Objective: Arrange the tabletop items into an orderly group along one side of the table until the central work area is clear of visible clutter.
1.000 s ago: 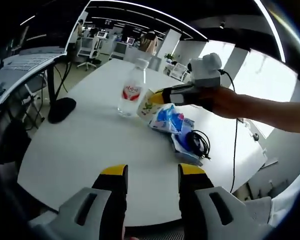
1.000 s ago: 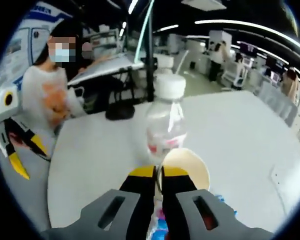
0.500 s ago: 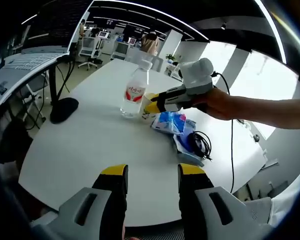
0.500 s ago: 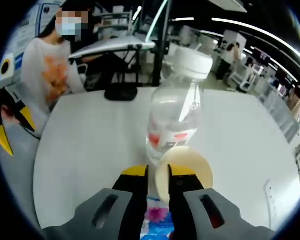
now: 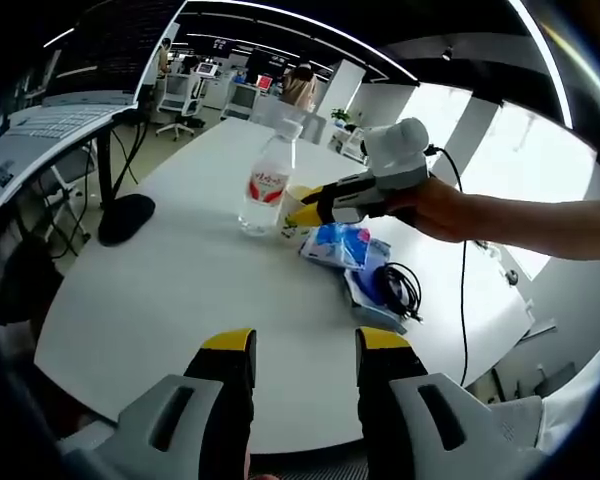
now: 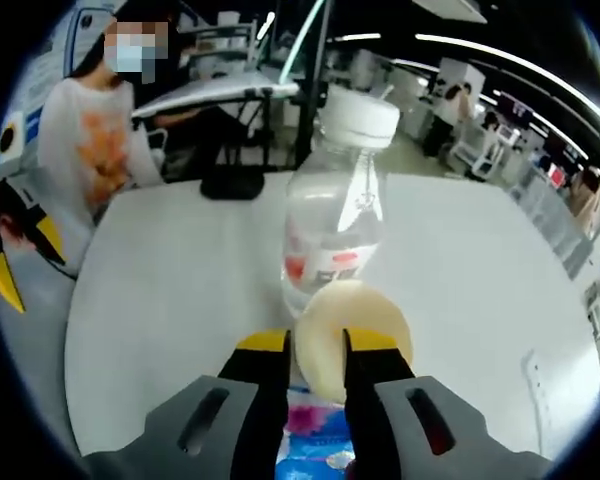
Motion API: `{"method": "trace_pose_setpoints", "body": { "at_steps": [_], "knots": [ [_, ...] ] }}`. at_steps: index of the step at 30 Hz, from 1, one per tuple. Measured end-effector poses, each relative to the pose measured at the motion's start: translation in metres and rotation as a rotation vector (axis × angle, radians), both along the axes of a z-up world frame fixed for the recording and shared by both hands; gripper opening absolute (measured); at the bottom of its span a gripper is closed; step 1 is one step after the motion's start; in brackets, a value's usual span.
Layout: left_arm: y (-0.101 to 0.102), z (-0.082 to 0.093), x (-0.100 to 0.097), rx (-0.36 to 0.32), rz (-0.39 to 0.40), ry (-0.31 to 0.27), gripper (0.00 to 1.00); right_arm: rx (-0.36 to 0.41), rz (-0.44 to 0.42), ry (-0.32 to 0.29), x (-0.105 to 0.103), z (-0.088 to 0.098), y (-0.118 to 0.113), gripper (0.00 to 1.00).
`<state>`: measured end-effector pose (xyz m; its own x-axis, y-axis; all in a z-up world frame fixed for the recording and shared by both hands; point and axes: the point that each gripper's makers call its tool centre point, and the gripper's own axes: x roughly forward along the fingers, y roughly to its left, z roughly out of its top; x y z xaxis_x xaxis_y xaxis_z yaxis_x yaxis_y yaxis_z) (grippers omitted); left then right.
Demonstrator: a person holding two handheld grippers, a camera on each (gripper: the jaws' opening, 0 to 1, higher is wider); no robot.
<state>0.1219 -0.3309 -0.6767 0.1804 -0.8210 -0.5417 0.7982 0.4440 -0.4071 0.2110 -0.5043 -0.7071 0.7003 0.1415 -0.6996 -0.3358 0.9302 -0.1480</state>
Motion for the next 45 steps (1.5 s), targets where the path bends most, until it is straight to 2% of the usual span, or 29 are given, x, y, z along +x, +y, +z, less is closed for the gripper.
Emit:
{"method": "trace_pose_setpoints", "body": {
  "at_steps": [4,11,14,17,24,29,33,37,45],
  "knots": [
    [-0.002,0.001,-0.001,-0.003,-0.003,0.000,0.39,-0.014,0.016,-0.011,-0.008,0.006,0.001,0.24],
    [-0.004,0.001,-0.004,-0.008,-0.014,0.004,0.39,0.050,0.014,-0.058,-0.019,0.022,0.001,0.27],
    [-0.005,0.001,-0.005,-0.006,-0.018,0.005,0.39,0.090,0.012,-0.092,-0.024,0.035,0.003,0.30],
    [-0.007,0.000,-0.007,-0.008,-0.025,0.006,0.39,0.131,-0.022,-0.133,-0.031,0.048,-0.001,0.31],
    [-0.011,0.001,-0.011,-0.007,-0.043,-0.005,0.40,0.155,-0.120,-0.161,-0.061,0.057,-0.029,0.30],
    [-0.014,0.003,-0.011,-0.005,-0.056,-0.016,0.41,0.197,-0.215,-0.156,-0.093,0.050,-0.042,0.30],
    [-0.018,0.004,-0.012,-0.008,-0.063,-0.018,0.41,0.241,-0.282,-0.130,-0.124,0.032,-0.042,0.30],
    [-0.021,0.007,-0.013,-0.018,-0.067,-0.017,0.42,0.253,-0.322,-0.089,-0.150,0.008,-0.040,0.30],
    [-0.021,0.006,-0.017,-0.018,-0.075,-0.014,0.42,0.287,-0.386,-0.070,-0.173,-0.007,-0.037,0.29]
  ]
}}
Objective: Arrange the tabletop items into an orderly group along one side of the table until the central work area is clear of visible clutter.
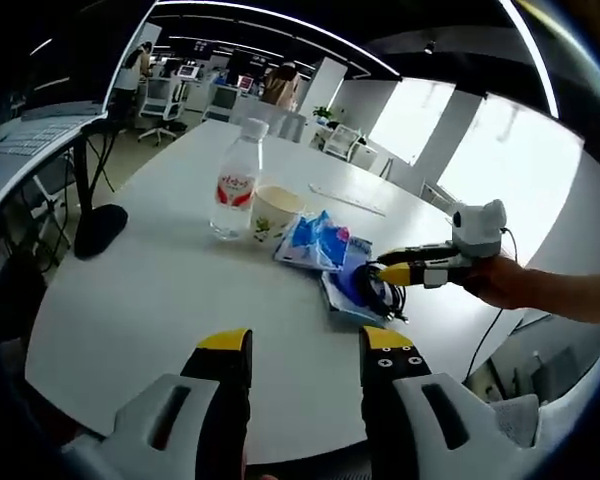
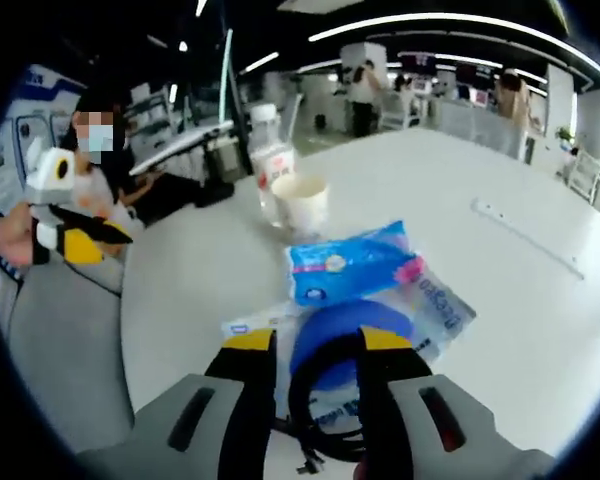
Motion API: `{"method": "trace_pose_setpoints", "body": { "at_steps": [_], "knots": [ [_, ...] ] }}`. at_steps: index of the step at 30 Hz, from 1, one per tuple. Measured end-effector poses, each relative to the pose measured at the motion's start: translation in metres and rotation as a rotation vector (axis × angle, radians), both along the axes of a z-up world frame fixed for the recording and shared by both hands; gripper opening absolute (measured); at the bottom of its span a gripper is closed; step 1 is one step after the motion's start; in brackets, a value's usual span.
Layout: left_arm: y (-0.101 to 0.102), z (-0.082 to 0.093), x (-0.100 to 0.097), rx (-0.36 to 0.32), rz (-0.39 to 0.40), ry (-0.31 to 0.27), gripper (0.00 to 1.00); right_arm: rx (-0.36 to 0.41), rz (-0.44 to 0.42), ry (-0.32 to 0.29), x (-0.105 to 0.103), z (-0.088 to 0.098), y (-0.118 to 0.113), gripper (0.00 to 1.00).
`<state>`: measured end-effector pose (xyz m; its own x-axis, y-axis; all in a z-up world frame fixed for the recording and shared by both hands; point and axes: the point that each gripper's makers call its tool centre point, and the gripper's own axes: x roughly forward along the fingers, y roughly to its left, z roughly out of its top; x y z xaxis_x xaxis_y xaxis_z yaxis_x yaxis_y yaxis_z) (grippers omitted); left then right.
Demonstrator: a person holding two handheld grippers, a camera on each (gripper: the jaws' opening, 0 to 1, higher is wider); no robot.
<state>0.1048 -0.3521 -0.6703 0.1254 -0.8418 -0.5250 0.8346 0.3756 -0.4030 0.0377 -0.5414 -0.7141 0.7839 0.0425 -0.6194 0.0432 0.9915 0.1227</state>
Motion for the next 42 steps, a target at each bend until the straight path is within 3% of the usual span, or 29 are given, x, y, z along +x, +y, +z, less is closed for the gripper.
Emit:
{"method": "trace_pose_setpoints", "body": {
  "at_steps": [6,16,29,34,35,36,42],
  "knots": [
    [0.000,0.001,-0.002,-0.002,-0.003,0.005,0.42,0.022,-0.031,0.003,-0.006,-0.007,0.000,0.28],
    [0.001,0.003,-0.002,-0.008,0.002,0.008,0.41,0.054,-0.057,0.065,-0.027,-0.034,0.016,0.27],
    [0.003,0.004,-0.008,-0.010,-0.013,0.005,0.41,0.067,-0.083,0.075,-0.031,-0.042,0.020,0.22],
    [0.004,0.003,-0.010,-0.011,-0.017,0.010,0.41,0.043,-0.084,0.079,-0.027,-0.045,0.019,0.17],
    [0.004,0.003,-0.011,-0.012,-0.016,0.011,0.41,0.033,-0.077,0.075,-0.026,-0.043,0.020,0.11],
    [0.004,0.003,-0.011,-0.013,-0.016,0.011,0.41,-0.034,-0.074,0.079,-0.027,-0.042,0.012,0.04],
    [0.004,0.005,-0.013,-0.014,-0.022,0.005,0.41,0.003,-0.081,0.087,-0.033,-0.044,0.016,0.03]
  ]
}}
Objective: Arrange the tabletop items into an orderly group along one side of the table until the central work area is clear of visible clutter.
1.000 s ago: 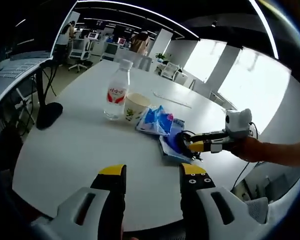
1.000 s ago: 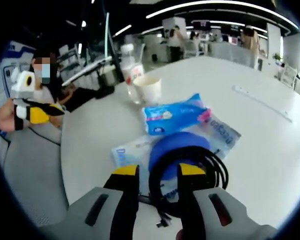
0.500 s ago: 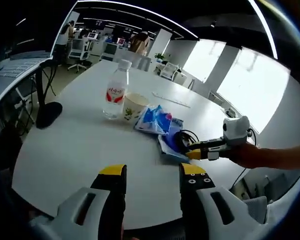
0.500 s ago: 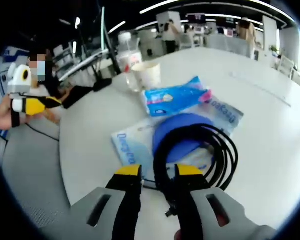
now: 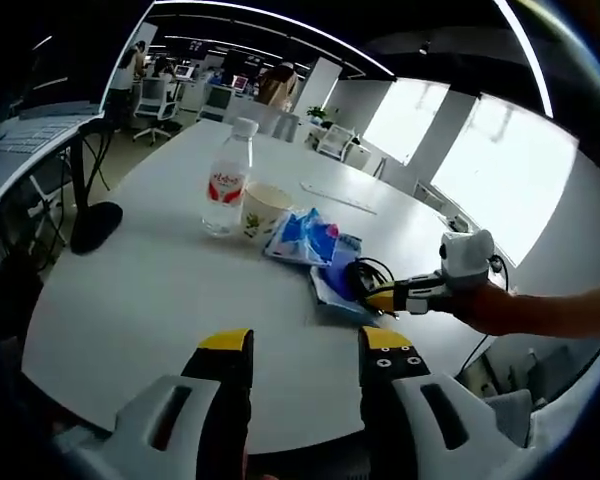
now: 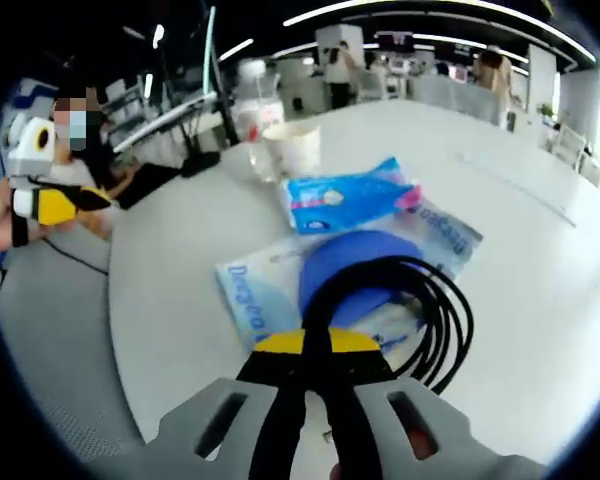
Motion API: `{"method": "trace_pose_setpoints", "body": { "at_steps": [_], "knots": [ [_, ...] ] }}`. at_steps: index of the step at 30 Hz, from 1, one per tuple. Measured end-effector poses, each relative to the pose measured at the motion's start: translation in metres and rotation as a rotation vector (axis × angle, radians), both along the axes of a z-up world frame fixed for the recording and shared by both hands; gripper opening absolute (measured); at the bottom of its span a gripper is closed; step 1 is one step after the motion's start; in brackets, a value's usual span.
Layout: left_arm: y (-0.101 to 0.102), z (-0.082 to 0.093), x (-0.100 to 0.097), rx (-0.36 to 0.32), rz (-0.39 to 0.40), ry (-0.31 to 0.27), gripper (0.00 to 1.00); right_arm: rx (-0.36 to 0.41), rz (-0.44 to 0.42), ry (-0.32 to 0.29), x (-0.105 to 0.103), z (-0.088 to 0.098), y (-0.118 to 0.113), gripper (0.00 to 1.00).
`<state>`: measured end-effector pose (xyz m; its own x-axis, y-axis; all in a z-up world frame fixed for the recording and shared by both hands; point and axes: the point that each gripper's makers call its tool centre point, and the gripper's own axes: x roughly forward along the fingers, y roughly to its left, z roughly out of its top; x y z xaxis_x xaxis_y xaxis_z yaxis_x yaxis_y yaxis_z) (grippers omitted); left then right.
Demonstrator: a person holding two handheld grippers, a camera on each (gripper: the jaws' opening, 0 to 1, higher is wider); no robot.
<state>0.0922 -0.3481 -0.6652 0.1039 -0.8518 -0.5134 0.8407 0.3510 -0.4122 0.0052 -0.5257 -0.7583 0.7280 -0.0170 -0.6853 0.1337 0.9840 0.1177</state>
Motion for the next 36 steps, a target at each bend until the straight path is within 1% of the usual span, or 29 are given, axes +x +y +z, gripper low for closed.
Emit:
{"method": "trace_pose_setpoints", "body": {
  "at_steps": [8,14,19,25,29,36],
  "knots": [
    [-0.002,0.000,-0.001,0.001,-0.010,-0.001,0.41,0.010,-0.038,-0.017,-0.014,0.006,-0.008,0.03],
    [-0.007,0.000,-0.007,0.001,-0.027,-0.003,0.41,0.004,-0.068,-0.023,-0.026,0.009,-0.017,0.03],
    [-0.009,0.000,-0.008,0.000,-0.031,-0.002,0.41,0.032,-0.114,-0.037,-0.034,0.012,-0.022,0.03],
    [-0.010,-0.001,-0.007,0.002,-0.034,-0.001,0.41,0.029,-0.132,-0.025,-0.048,0.012,-0.024,0.03],
    [-0.011,-0.001,-0.008,0.002,-0.037,0.003,0.41,0.034,-0.146,-0.018,-0.056,0.008,-0.025,0.03],
    [-0.012,-0.002,-0.011,0.004,-0.046,0.007,0.41,0.040,-0.162,-0.006,-0.069,0.005,-0.021,0.01]
  ]
}}
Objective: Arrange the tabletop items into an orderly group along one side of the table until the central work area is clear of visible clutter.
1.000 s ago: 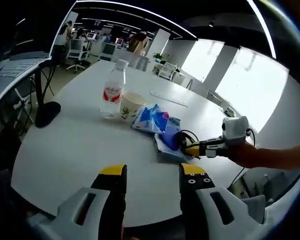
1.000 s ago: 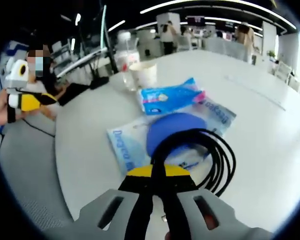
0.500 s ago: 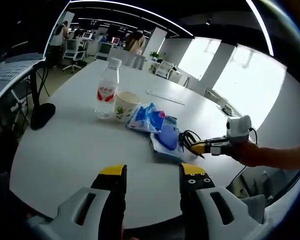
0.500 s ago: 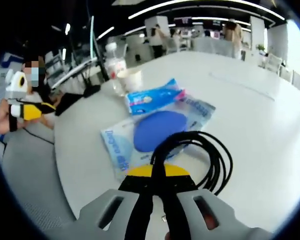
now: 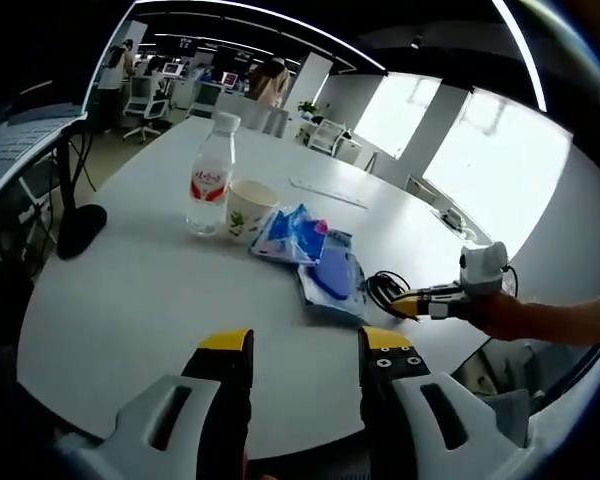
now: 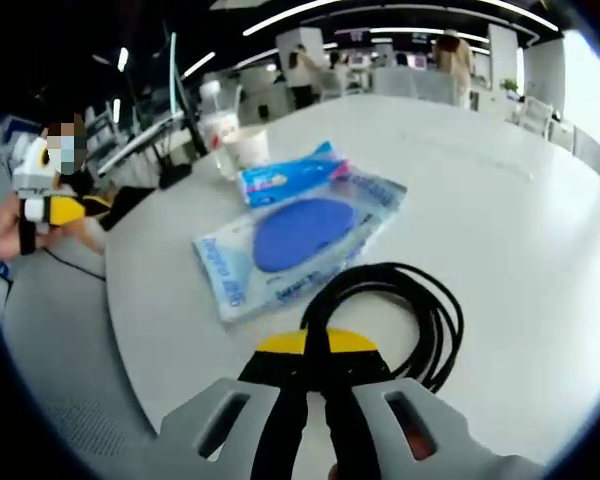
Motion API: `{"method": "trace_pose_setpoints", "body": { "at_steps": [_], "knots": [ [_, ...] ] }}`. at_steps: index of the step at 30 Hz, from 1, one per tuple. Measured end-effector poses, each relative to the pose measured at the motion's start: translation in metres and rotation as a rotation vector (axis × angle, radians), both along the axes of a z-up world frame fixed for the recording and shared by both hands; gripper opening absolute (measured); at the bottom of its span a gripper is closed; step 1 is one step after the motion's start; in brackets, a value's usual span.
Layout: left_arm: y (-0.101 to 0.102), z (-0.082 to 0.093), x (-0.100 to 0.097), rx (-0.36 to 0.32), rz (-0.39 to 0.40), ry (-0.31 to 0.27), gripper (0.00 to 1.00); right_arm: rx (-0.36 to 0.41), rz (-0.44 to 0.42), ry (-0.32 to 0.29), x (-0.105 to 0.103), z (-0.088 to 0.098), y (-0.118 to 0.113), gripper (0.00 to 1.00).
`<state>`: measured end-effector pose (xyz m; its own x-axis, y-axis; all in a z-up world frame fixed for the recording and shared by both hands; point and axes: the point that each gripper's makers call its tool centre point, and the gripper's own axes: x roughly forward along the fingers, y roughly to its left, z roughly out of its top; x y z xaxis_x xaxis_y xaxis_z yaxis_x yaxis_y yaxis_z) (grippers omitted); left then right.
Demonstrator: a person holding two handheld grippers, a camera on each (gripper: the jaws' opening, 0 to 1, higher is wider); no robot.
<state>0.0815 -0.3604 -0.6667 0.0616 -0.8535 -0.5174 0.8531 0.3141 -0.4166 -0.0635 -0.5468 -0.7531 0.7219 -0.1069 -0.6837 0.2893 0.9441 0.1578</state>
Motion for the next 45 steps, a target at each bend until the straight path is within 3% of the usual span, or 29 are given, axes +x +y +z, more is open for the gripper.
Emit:
{"method": "trace_pose_setpoints", "body": {
  "at_steps": [19,29,37,45],
  "knots": [
    [-0.003,-0.004,-0.004,0.007,-0.007,0.012,0.41,0.006,0.011,0.005,-0.001,-0.003,0.002,0.04],
    [-0.003,-0.007,-0.003,0.009,0.003,0.028,0.40,-0.038,0.025,-0.022,0.007,0.021,-0.010,0.07],
    [-0.002,-0.009,-0.004,0.014,0.004,0.030,0.40,-0.068,0.025,-0.046,0.034,0.035,-0.031,0.06],
    [-0.001,-0.010,-0.004,0.018,0.014,0.033,0.40,-0.072,0.048,-0.055,0.070,0.037,-0.043,0.09]
  ]
}}
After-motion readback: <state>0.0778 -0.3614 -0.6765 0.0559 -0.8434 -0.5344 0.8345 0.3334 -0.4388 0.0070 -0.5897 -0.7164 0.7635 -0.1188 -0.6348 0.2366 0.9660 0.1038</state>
